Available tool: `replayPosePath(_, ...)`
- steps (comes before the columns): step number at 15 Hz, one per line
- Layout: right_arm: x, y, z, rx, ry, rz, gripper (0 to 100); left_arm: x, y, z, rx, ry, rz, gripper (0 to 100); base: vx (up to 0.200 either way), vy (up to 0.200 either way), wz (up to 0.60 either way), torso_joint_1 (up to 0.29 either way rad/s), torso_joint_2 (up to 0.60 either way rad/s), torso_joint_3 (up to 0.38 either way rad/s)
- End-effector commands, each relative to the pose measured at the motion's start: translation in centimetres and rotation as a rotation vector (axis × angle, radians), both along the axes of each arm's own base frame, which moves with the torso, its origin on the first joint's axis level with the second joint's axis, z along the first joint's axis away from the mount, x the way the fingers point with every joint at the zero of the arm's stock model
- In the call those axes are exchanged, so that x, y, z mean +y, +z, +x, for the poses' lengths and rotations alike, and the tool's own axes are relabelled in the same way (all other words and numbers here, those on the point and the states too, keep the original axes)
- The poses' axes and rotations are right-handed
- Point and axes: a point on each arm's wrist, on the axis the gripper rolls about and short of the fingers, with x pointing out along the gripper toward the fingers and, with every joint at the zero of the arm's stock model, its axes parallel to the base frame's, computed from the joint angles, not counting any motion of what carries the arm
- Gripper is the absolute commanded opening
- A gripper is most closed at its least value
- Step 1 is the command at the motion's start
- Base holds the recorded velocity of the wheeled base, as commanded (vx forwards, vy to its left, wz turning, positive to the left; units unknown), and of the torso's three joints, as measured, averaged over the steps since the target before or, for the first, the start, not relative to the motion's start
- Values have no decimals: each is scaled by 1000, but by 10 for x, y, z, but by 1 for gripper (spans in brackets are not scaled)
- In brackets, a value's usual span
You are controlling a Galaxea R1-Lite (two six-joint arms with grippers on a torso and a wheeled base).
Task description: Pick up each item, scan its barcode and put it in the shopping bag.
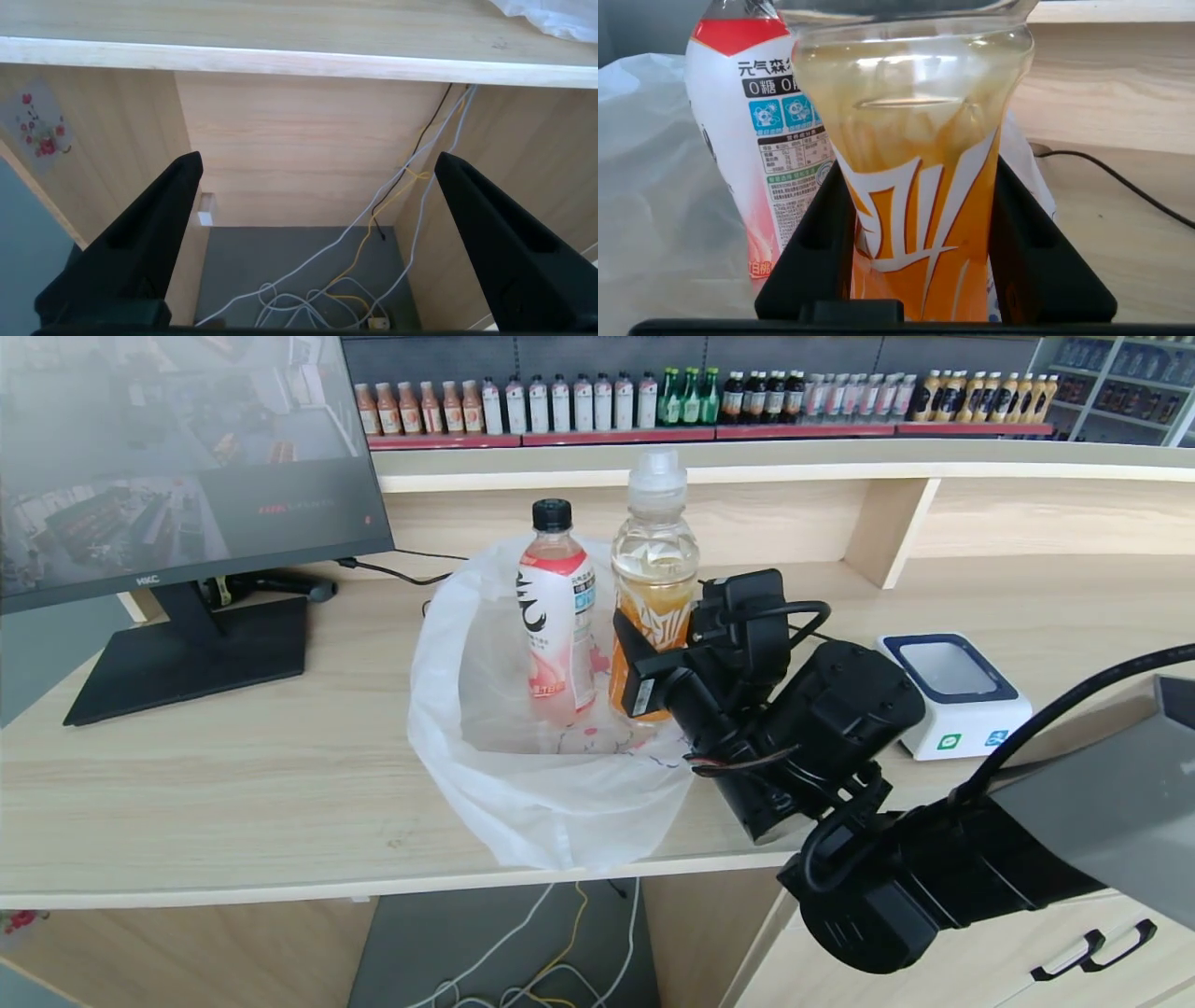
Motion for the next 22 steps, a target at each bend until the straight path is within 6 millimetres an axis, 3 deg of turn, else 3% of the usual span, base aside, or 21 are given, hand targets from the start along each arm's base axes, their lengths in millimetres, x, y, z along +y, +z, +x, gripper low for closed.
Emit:
replayPosePath(1,1,-3,1,6,-1,-6,0,0,0,0,0,0,0,100,0,0,0,0,0,0)
replayPosePath(22,3,-26,1,60,3,-58,0,0,0,0,0,0,2,100,0,0,0,0,0,0)
